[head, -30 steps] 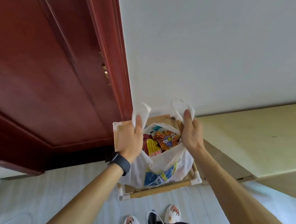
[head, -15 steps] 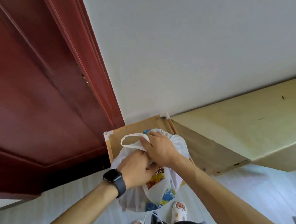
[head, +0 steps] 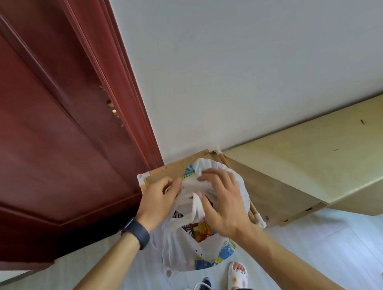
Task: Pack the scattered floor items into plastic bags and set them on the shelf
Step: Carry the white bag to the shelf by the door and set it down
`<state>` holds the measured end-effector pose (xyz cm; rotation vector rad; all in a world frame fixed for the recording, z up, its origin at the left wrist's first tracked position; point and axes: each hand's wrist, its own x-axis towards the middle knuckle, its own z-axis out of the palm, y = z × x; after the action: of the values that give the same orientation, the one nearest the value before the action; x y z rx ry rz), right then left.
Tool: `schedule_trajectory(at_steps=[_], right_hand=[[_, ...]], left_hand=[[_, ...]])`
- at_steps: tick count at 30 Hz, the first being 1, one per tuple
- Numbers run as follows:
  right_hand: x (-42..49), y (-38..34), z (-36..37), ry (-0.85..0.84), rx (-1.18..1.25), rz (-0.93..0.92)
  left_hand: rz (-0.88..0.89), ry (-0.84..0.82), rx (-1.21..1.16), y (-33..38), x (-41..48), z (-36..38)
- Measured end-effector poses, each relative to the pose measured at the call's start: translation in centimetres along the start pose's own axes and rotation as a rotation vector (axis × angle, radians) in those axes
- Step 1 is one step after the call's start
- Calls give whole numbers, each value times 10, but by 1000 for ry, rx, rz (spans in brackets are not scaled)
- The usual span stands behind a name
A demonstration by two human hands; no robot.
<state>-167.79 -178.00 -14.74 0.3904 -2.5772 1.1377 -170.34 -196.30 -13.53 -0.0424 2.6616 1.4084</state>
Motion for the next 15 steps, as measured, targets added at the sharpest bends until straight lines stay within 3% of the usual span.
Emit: schedule_trajectory(at_steps=[2,6,15], right_hand=[[-12,-9,-7,-45,-43,-72],[-21,-17,-1,-299,-78,-69],[-24,-21,-9,-337,-24,-210]], left_hand=[[-23,-39,-60,-3,-1,-1],[11,-112,-19,-7,0,-9],[60,-96,76,-10,-10,-19]])
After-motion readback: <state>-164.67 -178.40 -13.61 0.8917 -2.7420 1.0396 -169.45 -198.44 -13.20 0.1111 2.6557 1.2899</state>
